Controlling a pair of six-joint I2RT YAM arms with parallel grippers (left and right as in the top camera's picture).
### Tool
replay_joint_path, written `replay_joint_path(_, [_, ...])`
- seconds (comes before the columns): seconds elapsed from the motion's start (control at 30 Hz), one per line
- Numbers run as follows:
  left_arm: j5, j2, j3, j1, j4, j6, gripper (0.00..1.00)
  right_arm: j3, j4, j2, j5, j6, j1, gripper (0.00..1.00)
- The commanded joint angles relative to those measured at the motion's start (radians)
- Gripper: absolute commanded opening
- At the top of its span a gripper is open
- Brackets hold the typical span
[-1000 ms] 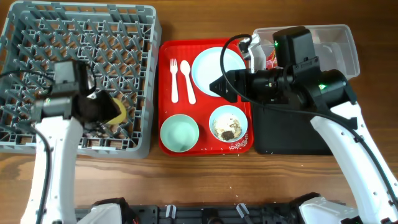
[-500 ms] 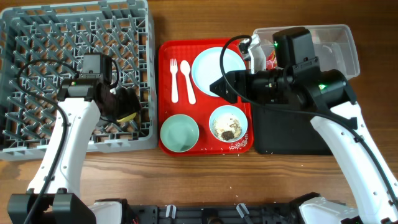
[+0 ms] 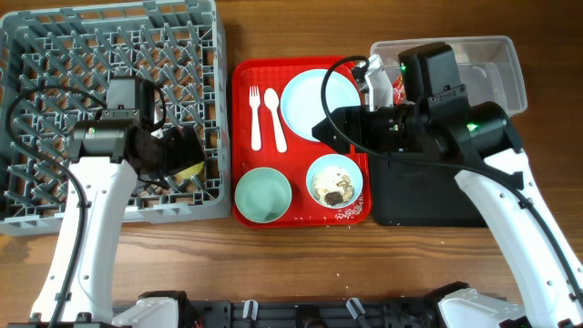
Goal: Sort waste into correct bins and load items into the dishwasher rack
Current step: 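Place the yellow cup upright in the dish rack with the left gripper, then grasp the light-blue food bowl with the right gripper and tip scraps onto black tray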
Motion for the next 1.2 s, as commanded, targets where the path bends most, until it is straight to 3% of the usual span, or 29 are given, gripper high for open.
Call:
replay_joint_path(0.0, [0.028,-0.011,0.018,-0.003,0.013,0.001,0.9,0.007,0.0,-0.011,0.021,-0.021,0.004,0.75])
replay_joint_path(0.17, [0.13,-0.055,0.02,-0.004,-0.012,0.006,0.78,0.002,-0.046,-0.003,0.18,-0.019,0.014,0.74])
replay_joint_path(0.3, [0.137,-0.153,0.02,-0.004,-0.002,0.005,0.77,-0.011,-0.111,0.049,0.331,0.036,0.058,0.64])
replay_joint_path(0.57, [0.061,-0.416,0.02,-0.004,0.027,0.008,0.91,-0.107,-0.068,0.234,0.395,0.166,0.235,0.48])
replay_joint_path(0.63, [0.029,-0.457,0.02,-0.004,0.019,0.008,1.0,-0.127,-0.059,0.288,0.483,0.25,0.272,0.43])
replay_joint_path(0.77, [0.008,-0.515,0.02,-0.004,-0.005,0.008,1.0,-0.152,-0.01,0.407,0.51,0.286,0.317,0.42])
replay_joint_path(0.83, [0.008,-0.527,0.02,-0.004,-0.007,0.008,1.0,-0.152,0.017,0.475,0.524,0.296,0.335,0.26])
replay_joint_path(0.97, [0.008,-0.525,0.02,-0.004,-0.007,0.008,1.0,-0.152,0.067,0.52,0.551,0.32,0.335,0.04])
replay_joint_path(1.17, [0.008,-0.525,0.02,-0.004,-0.007,0.008,1.0,-0.152,0.091,0.52,0.55,0.333,0.335,0.04])
